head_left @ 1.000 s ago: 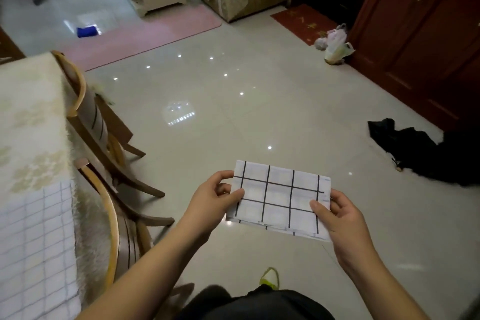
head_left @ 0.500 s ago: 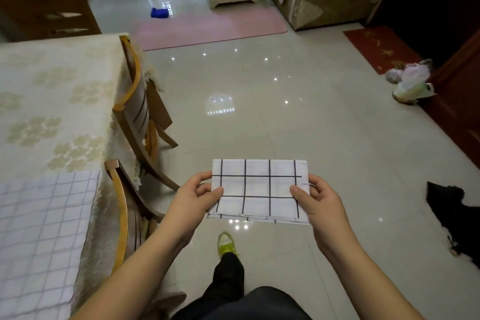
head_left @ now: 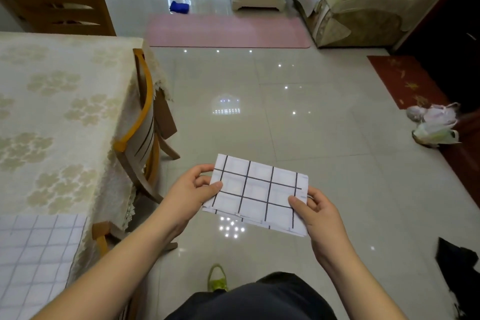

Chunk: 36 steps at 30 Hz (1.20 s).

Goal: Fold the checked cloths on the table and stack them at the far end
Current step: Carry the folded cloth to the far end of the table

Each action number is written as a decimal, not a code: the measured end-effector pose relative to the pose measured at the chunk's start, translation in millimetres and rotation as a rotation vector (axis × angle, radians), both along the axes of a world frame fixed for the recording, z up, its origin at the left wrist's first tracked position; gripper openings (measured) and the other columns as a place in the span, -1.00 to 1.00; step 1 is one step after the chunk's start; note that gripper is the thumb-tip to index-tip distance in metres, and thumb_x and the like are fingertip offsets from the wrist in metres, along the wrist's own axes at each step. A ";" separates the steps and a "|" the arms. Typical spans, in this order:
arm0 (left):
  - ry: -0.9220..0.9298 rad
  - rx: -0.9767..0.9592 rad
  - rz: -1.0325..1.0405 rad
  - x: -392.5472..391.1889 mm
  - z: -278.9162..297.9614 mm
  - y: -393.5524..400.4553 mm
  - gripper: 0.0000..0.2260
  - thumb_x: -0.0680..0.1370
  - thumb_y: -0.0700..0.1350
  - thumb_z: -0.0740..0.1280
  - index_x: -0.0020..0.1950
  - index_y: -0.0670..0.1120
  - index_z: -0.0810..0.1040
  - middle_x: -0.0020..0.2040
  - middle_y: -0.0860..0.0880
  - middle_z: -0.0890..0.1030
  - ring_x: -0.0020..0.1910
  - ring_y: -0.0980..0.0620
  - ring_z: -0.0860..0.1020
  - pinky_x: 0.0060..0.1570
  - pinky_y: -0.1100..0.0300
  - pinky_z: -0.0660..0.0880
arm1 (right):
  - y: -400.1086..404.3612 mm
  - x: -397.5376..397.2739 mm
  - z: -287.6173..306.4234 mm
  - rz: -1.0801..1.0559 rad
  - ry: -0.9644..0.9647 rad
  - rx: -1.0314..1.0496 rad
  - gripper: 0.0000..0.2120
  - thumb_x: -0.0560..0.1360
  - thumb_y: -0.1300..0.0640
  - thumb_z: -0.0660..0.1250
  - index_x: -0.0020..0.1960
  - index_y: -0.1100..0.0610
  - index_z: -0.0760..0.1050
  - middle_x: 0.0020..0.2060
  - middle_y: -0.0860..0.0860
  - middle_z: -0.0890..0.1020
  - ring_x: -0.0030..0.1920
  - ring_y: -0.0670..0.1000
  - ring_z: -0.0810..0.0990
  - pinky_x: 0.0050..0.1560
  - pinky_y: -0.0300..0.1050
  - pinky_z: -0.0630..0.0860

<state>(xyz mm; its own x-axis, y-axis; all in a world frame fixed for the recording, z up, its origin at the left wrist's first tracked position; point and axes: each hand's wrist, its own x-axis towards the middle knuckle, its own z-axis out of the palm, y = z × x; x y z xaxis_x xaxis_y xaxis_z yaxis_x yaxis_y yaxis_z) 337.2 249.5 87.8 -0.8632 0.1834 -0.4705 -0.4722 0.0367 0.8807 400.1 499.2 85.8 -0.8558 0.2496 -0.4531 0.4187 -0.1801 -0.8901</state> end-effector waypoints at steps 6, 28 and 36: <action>-0.034 -0.018 0.036 -58.6 -6.3 22.2 -0.65 0.56 -0.21 0.37 0.32 0.00 0.44 -0.01 -0.09 0.71 -0.04 -0.09 0.69 0.02 -0.01 0.60 | 23.4 -79.6 -6.6 0.026 0.003 0.003 -0.79 0.53 0.31 0.34 0.14 0.14 0.54 -0.03 0.06 0.73 -0.01 0.07 0.70 -0.06 -0.08 0.60; -0.026 -0.086 0.277 -289.1 1.8 124.3 -0.68 0.57 -0.21 0.36 0.30 -0.01 0.47 0.02 -0.07 0.71 -0.01 -0.09 0.69 0.10 -0.10 0.58 | 127.6 -375.5 -4.2 0.326 0.012 -0.003 -0.78 0.54 0.25 0.36 0.17 0.11 0.55 0.01 0.00 0.72 0.03 0.04 0.69 0.04 0.01 0.58; -0.016 -0.064 0.427 -366.1 -15.0 84.1 -0.72 0.57 -0.24 0.36 0.25 -0.01 0.51 -0.01 -0.10 0.71 0.00 -0.14 0.68 0.15 -0.22 0.54 | 80.1 -470.0 -12.1 0.390 0.001 0.006 -0.80 0.53 0.29 0.35 0.14 0.13 0.55 -0.02 0.02 0.72 -0.01 0.05 0.70 -0.04 -0.04 0.59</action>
<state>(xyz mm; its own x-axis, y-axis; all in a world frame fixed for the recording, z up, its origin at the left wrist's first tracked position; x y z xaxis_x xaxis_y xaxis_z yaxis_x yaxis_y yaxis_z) -28.9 333.6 72.7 -0.8476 -0.2186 -0.4836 -0.4707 -0.1111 0.8753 -69.9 579.3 73.8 -0.8876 -0.0920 -0.4513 0.4534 -0.0022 -0.8913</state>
